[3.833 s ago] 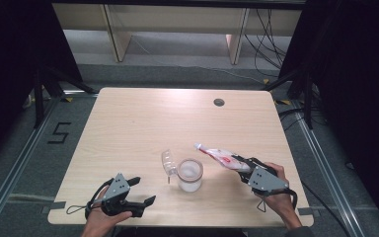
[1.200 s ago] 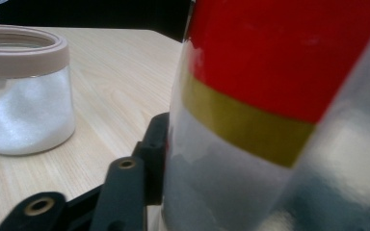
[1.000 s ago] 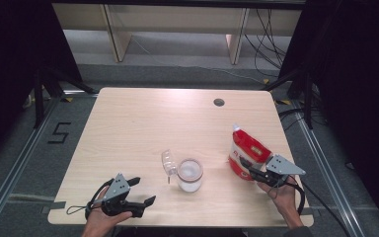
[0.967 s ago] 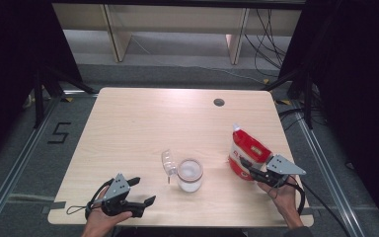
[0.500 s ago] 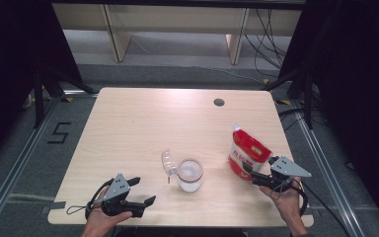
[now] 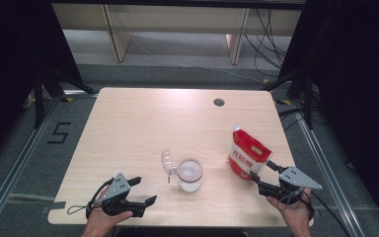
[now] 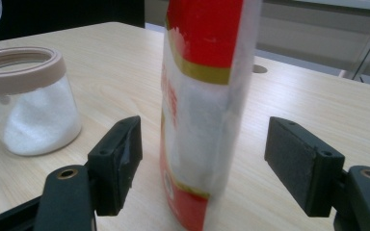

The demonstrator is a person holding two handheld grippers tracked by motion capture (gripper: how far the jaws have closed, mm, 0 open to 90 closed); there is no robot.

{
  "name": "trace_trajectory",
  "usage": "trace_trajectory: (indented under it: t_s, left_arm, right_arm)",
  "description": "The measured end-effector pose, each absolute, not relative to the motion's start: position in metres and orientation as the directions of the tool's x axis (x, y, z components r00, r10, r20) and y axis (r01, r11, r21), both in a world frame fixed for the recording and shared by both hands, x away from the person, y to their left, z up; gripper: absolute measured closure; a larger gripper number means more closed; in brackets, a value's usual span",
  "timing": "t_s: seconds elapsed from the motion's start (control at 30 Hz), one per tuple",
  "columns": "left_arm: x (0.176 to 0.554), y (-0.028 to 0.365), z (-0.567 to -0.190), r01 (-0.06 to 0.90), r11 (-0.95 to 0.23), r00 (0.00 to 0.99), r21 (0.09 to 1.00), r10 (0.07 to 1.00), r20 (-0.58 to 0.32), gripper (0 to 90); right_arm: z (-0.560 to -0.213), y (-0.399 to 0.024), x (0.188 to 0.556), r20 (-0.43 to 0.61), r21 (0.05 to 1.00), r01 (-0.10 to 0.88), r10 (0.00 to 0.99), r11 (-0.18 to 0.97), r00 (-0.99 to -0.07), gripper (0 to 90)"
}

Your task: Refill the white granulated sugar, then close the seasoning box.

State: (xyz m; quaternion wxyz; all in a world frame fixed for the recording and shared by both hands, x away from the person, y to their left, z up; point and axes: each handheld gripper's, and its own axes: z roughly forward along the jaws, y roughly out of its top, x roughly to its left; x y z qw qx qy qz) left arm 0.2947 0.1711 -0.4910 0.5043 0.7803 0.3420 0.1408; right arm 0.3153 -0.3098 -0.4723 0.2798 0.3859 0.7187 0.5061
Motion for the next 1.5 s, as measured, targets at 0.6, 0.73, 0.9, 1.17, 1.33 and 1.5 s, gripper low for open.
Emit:
trace_trajectory:
  t_s: [0.6, 0.73, 0.9, 1.17, 1.33, 1.5]
  left_arm:
    - [0.299, 0.168, -0.489, 0.400, -0.248, 0.716, 0.882, 0.686, -0.132, 15.9]
    - [0.301, 0.168, -0.488, 0.397, -0.241, 0.713, 0.885, 0.688, -0.132, 16.0]
    - [0.303, 0.163, -0.486, 0.399, -0.224, 0.714, 0.889, 0.684, -0.148, 17.8]
    - [0.308, 0.161, -0.480, 0.391, -0.216, 0.714, 0.895, 0.684, -0.147, 31.9]
    - [0.308, 0.155, -0.475, 0.367, -0.229, 0.726, 0.902, 0.677, -0.123, 48.0]
    - [0.312, 0.150, -0.471, 0.331, -0.243, 0.736, 0.912, 0.672, -0.088, 70.9]
  right_arm:
    - [-0.476, -0.313, 0.292, -0.022, 0.924, 0.308, 0.834, 0.228, -0.551, 28.6]
    - [-0.477, -0.311, 0.289, -0.028, 0.919, 0.314, 0.833, 0.239, -0.552, 28.3]
    - [-0.478, -0.311, 0.287, -0.016, 0.912, 0.336, 0.837, 0.237, -0.547, 28.4]
    - [-0.479, -0.312, 0.287, -0.065, 0.913, 0.301, 0.828, 0.275, -0.558, 28.4]
    - [-0.480, -0.310, 0.287, -0.050, 0.913, 0.308, 0.822, 0.267, -0.567, 28.4]
    - [-0.479, -0.308, 0.284, -0.046, 0.909, 0.320, 0.827, 0.267, -0.560, 28.7]
